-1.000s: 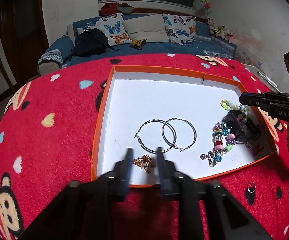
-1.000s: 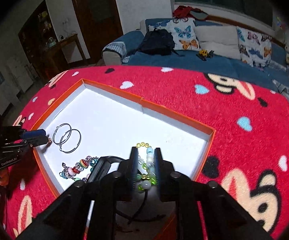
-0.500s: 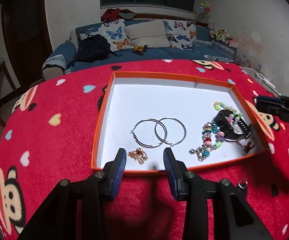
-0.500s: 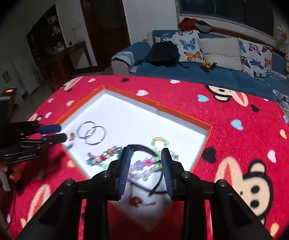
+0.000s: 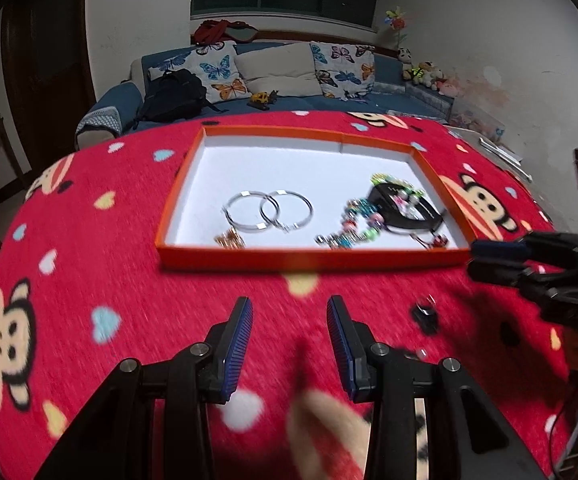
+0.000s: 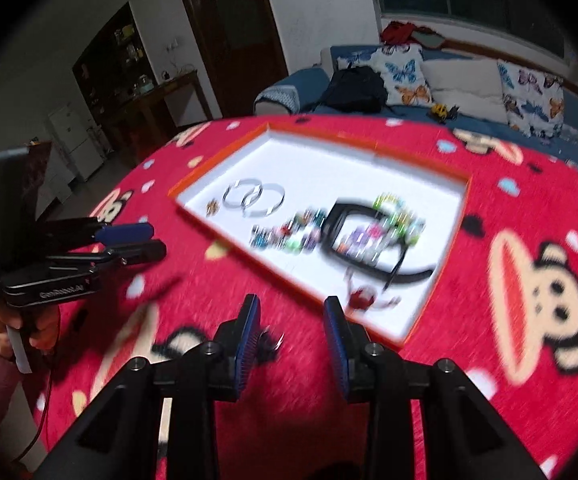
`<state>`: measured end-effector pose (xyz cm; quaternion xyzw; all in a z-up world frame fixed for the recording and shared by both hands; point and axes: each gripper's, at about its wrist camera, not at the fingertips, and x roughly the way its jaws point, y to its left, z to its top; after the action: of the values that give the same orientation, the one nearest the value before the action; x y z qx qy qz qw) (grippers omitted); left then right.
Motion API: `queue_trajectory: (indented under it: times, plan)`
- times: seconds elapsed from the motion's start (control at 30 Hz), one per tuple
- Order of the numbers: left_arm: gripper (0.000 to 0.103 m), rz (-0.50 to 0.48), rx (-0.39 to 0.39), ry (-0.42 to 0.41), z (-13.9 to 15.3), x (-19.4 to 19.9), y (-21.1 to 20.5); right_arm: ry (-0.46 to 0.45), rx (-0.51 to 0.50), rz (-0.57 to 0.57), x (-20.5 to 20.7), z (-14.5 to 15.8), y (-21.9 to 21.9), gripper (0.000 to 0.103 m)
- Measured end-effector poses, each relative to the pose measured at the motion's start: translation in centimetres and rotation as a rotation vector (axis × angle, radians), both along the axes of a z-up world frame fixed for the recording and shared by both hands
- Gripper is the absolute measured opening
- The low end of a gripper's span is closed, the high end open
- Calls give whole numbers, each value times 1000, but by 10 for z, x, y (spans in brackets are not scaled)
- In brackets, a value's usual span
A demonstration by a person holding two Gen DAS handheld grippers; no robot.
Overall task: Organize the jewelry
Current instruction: 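Withdraw both tools from the box toward the last pearl stud and silver ring, then close the left tool on the pearl stud while the right tool closes on the small silver ring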
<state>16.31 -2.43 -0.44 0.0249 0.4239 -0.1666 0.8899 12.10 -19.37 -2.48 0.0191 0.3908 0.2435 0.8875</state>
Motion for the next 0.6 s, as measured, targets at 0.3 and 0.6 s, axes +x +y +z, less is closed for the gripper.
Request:
queue_trajectory:
  times: [0.3, 0.6]
  plan:
    - [42, -2, -46, 9, -5, -32, 1, 35, -63, 31, -6, -25, 20, 36]
    - [42, -74, -62, 0, -3, -47, -11, 20, -104, 43, -4, -31, 32, 36]
